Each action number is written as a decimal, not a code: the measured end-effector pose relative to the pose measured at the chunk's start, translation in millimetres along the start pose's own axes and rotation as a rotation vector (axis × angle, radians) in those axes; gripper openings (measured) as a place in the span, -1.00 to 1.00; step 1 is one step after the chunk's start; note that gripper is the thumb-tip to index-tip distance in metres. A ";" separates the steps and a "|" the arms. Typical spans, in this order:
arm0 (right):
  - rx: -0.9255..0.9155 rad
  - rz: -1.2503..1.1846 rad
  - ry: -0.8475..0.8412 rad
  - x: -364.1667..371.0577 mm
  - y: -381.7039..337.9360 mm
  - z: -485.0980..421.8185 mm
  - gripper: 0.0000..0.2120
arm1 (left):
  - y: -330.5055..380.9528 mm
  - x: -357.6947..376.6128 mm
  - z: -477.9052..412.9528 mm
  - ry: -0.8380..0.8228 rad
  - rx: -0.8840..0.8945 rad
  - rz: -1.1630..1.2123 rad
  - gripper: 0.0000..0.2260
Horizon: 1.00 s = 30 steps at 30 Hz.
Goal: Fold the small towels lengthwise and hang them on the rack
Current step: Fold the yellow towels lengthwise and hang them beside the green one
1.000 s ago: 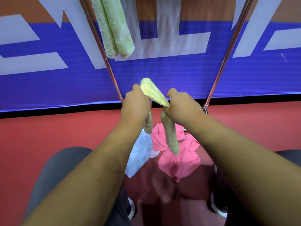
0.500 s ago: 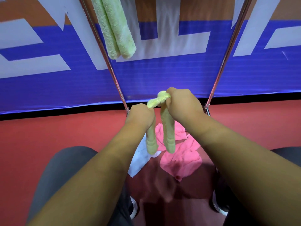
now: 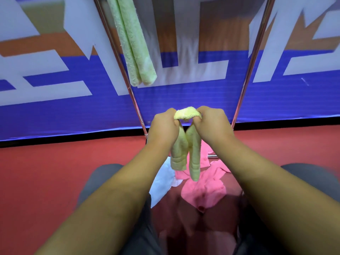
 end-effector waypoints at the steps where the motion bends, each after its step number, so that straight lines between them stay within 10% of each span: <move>1: 0.014 0.002 -0.002 -6.3 -0.1 -0.5 -0.80 | 7.4 -6.6 -1.9 0.012 0.014 0.006 -0.80; 14: -0.138 0.217 0.146 -145.4 -54.1 -43.1 -0.75 | 117.0 -120.2 -41.4 0.065 0.113 -0.394 -0.88; 21: -0.210 0.270 0.209 -203.1 -100.3 -54.5 -0.75 | 146.5 -161.1 -62.0 0.124 0.223 -0.281 -0.84; 30: -0.257 0.271 0.185 -250.5 -142.9 -67.8 -0.77 | 148.2 -185.6 -80.2 -0.260 0.044 0.253 -0.87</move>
Point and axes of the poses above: each hand's wrist, its own z-axis away from the middle knuckle, its own x-axis out of the palm, y = z × x, the point moved 6 cm from there along -z, towards the middle knuckle, and after that the axes turned 12 degrees about z, right-handed, at the moved point
